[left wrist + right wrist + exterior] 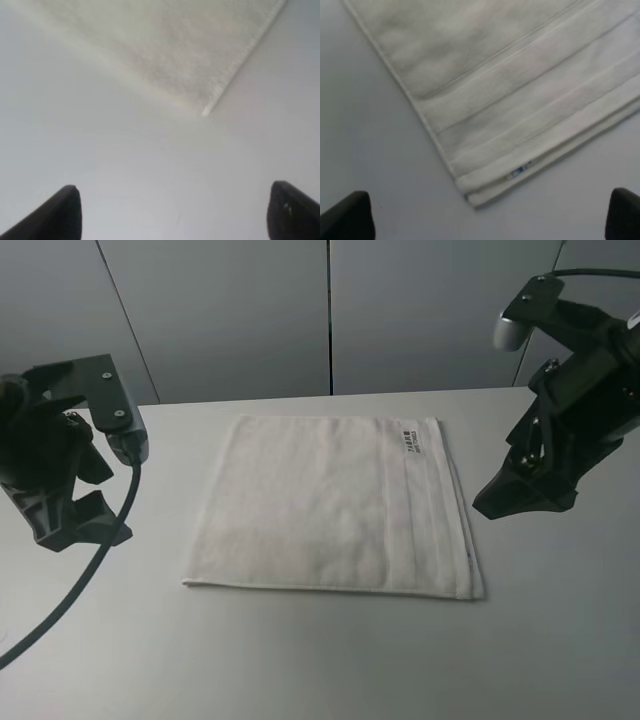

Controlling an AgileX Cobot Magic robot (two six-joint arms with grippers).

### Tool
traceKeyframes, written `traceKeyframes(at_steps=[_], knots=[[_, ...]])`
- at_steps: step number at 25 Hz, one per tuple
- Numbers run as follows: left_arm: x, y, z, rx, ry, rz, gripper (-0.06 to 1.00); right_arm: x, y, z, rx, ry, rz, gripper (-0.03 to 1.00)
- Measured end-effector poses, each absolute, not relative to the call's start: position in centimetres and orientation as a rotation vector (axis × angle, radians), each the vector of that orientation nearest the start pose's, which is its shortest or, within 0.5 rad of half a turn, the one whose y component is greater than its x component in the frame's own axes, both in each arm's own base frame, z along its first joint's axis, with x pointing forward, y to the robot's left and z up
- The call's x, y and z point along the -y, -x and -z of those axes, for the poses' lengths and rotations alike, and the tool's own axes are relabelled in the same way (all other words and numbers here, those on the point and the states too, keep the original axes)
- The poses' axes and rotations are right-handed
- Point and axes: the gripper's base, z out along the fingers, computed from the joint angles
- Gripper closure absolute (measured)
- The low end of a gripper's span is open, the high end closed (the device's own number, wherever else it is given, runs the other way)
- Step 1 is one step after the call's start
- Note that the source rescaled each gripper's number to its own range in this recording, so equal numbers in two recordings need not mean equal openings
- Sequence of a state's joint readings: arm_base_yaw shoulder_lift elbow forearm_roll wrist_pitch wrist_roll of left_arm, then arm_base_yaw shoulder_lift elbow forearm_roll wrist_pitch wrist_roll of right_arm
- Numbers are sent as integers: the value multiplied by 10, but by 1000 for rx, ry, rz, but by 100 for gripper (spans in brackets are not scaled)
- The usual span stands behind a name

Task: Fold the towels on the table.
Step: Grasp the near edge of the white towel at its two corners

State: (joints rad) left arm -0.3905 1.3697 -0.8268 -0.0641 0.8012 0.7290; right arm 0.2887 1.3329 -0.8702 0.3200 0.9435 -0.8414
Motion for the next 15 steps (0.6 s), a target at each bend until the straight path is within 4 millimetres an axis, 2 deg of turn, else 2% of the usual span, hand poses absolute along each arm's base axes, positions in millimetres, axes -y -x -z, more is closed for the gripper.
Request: traceKeyframes(at_steps=[7, 12, 15], knots=[[129, -238, -166, -2396, -1834, -114, -2, -103, -230, -221, -2486, 1526, -238, -3], [151, -238, -133, -2329, -1966, -117, -2, -110, -238, -201, -2512, 1572, -243, -3], [157, -239, -119, -2307, -2008, -124, -2, -111, -241, -193, -2528, 1585, -248, -3]])
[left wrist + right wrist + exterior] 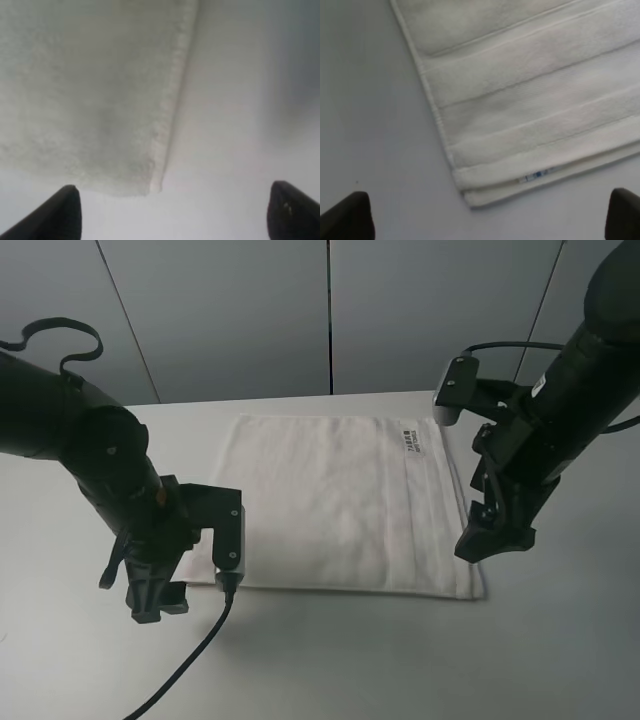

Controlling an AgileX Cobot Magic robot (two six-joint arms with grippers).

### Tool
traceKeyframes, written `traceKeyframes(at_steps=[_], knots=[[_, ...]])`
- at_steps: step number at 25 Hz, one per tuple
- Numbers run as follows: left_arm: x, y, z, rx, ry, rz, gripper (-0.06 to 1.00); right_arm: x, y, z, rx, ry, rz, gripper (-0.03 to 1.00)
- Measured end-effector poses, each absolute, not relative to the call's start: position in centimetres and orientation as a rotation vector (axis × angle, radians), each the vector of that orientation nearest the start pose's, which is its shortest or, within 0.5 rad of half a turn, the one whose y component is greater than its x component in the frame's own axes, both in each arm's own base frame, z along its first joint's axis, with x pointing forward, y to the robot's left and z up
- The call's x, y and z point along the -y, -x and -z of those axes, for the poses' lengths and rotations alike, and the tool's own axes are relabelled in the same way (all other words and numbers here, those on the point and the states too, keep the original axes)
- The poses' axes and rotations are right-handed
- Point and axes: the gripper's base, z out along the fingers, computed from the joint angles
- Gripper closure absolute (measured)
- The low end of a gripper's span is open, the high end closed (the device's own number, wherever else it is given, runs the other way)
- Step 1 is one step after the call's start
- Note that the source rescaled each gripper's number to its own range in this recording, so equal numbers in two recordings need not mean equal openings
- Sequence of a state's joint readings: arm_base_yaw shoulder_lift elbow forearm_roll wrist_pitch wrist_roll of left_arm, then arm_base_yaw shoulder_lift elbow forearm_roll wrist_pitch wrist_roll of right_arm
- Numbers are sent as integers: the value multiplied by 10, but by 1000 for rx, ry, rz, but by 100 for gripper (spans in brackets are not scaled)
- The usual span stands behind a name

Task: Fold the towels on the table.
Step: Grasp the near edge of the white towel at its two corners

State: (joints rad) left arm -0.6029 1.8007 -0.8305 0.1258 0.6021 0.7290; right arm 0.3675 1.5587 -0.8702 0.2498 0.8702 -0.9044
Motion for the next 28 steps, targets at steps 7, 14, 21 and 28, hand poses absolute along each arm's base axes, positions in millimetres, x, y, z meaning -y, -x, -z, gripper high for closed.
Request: traceKeyframes(at_steps=[7, 14, 21, 28], knots=[[161, -244, -96, -2280, -2052, -134, -2, -112, -245, -189, -2507, 1597, -234, -3], [161, -245, -90, -2283, -2079, -138, -2, -112, -245, -189, -2493, 1613, -230, -3], [161, -245, -89, -2287, -2083, -139, -2, -113, -246, -180, -2474, 1699, -240, -3], [161, -245, -89, -2288, -2084, -139, -2, -131, -241, -150, -2448, 1938, -262, -3]])
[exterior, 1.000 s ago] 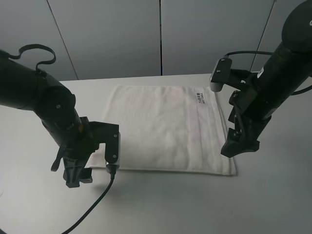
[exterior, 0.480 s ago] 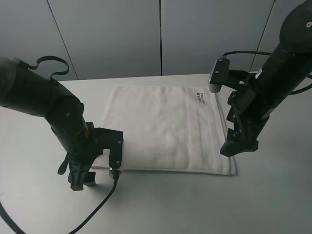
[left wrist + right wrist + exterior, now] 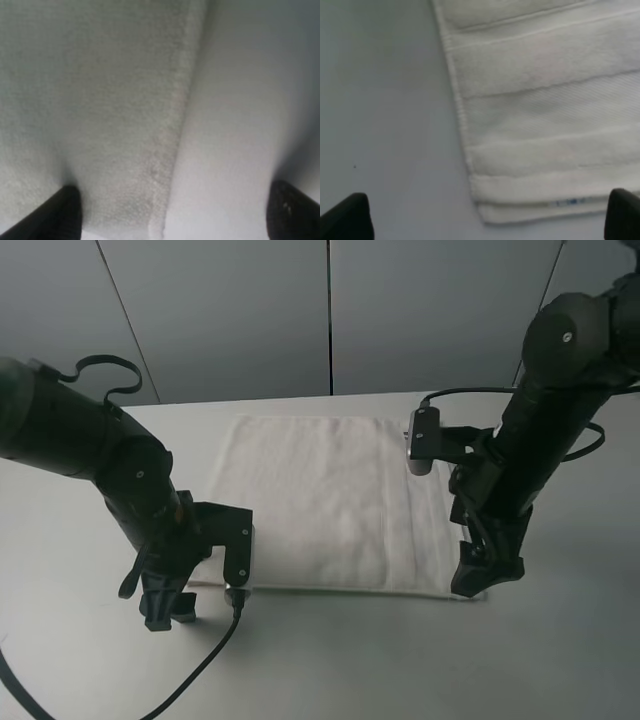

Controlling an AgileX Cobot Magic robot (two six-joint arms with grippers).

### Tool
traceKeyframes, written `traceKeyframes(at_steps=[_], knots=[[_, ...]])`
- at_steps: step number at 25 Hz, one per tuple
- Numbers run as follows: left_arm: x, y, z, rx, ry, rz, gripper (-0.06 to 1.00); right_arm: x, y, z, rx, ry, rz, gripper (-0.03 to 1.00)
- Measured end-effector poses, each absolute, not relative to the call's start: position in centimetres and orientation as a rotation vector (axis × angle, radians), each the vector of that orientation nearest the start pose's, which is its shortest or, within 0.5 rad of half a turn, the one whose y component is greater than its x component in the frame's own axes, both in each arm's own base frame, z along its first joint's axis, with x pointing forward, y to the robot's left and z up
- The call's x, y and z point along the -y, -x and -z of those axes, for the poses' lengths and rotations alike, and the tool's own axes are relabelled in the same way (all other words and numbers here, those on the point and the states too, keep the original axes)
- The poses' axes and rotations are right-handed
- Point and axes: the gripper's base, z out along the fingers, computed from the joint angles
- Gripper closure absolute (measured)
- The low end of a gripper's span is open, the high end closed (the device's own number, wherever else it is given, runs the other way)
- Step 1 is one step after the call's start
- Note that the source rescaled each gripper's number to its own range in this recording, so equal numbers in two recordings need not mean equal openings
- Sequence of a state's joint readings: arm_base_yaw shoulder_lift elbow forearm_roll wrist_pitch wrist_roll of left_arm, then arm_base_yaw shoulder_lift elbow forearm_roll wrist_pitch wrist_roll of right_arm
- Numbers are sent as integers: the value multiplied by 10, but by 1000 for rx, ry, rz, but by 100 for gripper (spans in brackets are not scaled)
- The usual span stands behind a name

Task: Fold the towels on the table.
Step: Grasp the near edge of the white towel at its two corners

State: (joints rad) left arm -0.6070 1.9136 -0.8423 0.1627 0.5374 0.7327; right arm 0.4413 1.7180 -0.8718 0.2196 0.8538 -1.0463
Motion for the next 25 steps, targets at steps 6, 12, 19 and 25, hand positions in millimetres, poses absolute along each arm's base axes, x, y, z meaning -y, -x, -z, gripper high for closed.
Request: traceKeyframes(at_steps=[6, 12, 19, 25], knots=[[161, -245, -89, -2288, -2084, -139, -2, -140, -240, -125, -2399, 2123, -187, -3], [161, -245, -89, -2300, -2073, -138, -2, -139, -244, -104, -2448, 2134, -141, -3], [161, -245, -89, -2306, -2066, -145, -2, -137, -244, -94, -2457, 2145, -117, -3], [161, -245, -89, -2304, -2068, -146, -2, -131, -237, -84, -2373, 2104, -42, 29]])
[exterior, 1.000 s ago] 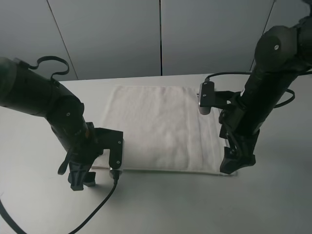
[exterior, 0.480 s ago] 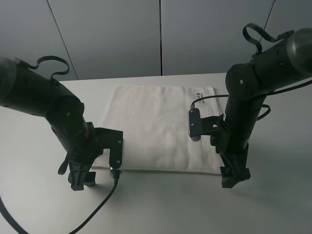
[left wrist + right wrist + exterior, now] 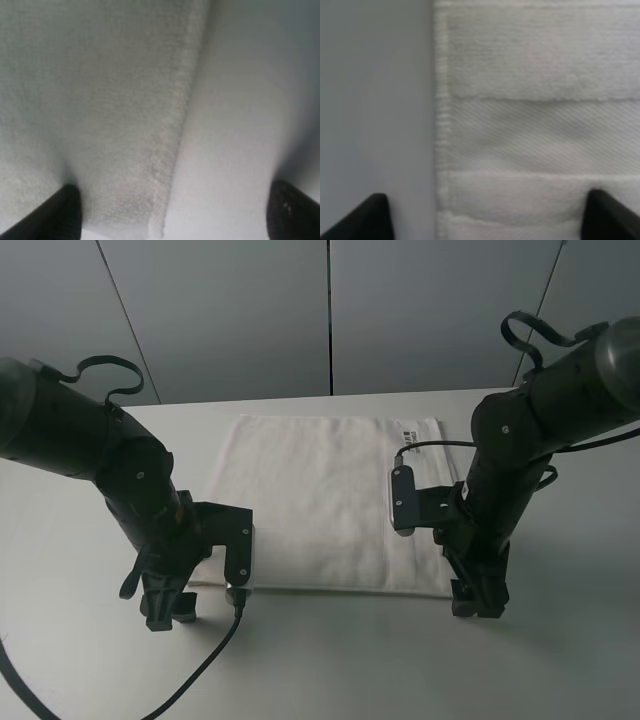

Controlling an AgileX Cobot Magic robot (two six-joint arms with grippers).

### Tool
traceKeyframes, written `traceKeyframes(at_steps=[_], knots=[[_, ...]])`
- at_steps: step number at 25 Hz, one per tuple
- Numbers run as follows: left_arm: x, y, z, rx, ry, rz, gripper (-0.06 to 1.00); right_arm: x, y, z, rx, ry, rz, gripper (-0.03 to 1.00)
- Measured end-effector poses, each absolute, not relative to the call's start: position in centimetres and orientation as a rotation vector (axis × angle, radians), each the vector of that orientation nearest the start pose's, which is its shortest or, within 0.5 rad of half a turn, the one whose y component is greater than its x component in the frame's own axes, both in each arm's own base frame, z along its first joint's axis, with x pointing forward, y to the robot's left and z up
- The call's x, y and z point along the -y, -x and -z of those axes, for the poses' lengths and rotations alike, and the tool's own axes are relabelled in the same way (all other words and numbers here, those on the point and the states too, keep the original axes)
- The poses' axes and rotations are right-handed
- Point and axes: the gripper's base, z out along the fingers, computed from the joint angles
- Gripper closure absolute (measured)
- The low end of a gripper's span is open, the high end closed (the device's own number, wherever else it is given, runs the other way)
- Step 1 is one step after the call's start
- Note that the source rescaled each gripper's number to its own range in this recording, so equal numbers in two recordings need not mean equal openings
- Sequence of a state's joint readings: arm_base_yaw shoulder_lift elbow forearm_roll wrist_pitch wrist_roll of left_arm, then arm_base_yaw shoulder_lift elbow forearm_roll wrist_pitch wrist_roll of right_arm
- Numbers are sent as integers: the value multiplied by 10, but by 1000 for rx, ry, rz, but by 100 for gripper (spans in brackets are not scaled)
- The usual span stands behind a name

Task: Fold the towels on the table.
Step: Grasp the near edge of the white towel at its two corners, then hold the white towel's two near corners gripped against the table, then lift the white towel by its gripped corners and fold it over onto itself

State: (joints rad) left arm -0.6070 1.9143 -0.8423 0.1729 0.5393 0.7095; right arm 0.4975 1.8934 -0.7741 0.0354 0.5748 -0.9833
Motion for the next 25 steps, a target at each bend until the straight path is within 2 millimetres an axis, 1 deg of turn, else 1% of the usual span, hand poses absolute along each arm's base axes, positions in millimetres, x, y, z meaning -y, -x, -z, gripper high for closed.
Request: traceKeyframes(at_steps=[2, 3, 6, 7, 8, 11, 12, 13, 15, 16, 18, 19, 20, 21, 25], knots=[[161, -246, -89, -2301, -2069, -148, -2, -129, -235, -82, -2338, 2083, -17, 48], [161, -246, -88, -2302, -2071, -149, -2, -127, -232, -81, -2338, 2080, -16, 55], [161, -246, -88, -2302, -2068, -149, -2, -127, -230, -80, -2305, 2076, 2, 84], [161, -246, -88, -2302, -2068, -149, -2, -128, -230, -80, -2288, 2085, 10, 92], [161, -246, -88, -2302, -2068, -149, -2, -129, -229, -80, -2272, 2099, 18, 96], [161, -246, -88, -2302, -2068, -149, -2, -131, -228, -80, -2230, 2148, 38, 96], [161, -246, -88, -2302, -2068, -149, 0, -131, -228, -80, -2223, 2156, 41, 96], [161, -246, -88, -2303, -2069, -149, 6, -131, -228, -80, -2221, 2158, 43, 96], [161, -246, -88, -2291, -2079, -157, 26, -131, -228, -81, -2220, 2157, 43, 96], [161, -247, -88, -2275, -2086, -165, 42, -131, -228, -81, -2220, 2157, 43, 96], [161, -249, -88, -2253, -2082, -184, 82, -131, -228, -81, -2220, 2157, 43, 96], [162, -249, -87, -2249, -2075, -187, 90, -131, -228, -81, -2220, 2157, 43, 96], [161, -250, -87, -2249, -2071, -192, 93, -131, -228, -81, -2220, 2157, 43, 96], [161, -250, -87, -2247, -2070, -196, 94, -131, -228, -81, -2220, 2157, 43, 96], [161, -251, -88, -2245, -2066, -207, 94, -131, -228, -81, -2220, 2157, 43, 96]])
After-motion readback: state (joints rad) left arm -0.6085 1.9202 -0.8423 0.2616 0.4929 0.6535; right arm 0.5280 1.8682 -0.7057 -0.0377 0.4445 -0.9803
